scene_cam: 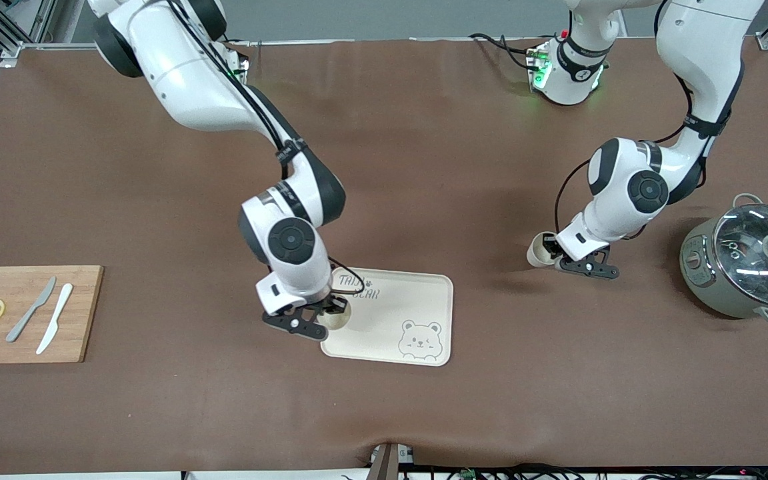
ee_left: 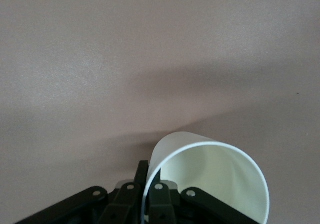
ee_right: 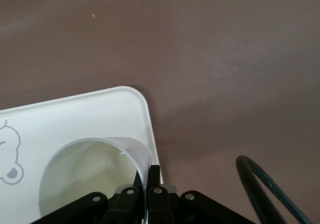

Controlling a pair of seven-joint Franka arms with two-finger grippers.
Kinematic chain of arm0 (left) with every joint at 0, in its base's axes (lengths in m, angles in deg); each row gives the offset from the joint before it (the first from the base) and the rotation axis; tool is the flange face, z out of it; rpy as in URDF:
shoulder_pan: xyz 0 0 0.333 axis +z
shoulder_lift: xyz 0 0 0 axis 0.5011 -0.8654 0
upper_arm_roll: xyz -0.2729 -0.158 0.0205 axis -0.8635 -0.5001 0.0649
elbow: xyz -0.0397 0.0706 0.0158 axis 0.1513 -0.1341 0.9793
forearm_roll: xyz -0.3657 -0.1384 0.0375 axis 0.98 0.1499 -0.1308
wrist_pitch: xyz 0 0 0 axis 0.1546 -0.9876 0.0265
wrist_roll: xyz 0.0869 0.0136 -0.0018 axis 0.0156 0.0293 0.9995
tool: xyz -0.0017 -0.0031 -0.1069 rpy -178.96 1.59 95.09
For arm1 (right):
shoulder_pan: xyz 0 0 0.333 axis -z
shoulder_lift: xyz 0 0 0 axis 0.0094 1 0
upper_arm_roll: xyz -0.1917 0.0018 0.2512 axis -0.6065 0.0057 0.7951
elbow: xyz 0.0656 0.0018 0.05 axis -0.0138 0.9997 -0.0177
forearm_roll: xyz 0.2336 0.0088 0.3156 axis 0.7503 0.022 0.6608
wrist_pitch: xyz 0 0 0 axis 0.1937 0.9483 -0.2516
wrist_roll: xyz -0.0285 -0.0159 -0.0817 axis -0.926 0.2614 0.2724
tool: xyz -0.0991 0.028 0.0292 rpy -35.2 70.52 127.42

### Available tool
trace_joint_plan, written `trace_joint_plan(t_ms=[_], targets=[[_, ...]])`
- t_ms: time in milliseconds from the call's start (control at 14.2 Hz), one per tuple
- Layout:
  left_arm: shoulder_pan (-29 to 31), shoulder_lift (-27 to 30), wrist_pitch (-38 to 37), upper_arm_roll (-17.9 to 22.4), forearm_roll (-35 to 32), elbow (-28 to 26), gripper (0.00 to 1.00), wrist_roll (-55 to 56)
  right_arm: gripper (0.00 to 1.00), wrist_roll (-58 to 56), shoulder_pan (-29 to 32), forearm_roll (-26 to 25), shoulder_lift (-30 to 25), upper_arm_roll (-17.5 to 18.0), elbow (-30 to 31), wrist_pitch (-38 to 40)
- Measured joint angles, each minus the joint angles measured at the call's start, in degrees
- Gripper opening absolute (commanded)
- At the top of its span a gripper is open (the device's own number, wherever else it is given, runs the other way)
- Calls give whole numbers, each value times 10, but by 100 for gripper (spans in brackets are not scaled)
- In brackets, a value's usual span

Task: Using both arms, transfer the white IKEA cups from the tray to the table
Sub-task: 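Lift the cups off the tray and carry them apart with both grippers, then set the cups on the table and open both grippers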

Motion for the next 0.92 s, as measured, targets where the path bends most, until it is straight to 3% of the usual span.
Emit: trace_joint_plan(t_ms=[352, 423, 493, 704, 915], targets=[[3, -14, 25, 1, 0, 1, 0, -20, 0, -192, 88, 32, -84, -3, 4, 102], [7, -17, 27, 1, 0, 1, 26, -26, 0, -229, 107, 33, -95, -3, 13, 108], [10, -18, 29, 1, 0, 1, 99, -31, 0, -260, 124, 33, -105, -4, 28, 110], [9, -19, 30, 0, 0, 4, 100, -34, 0, -331, 164, 33, -131, -4, 85, 94], [8, -11, 26, -1, 0, 11, 100, -34, 0, -401, 197, 35, -151, -4, 156, 24]])
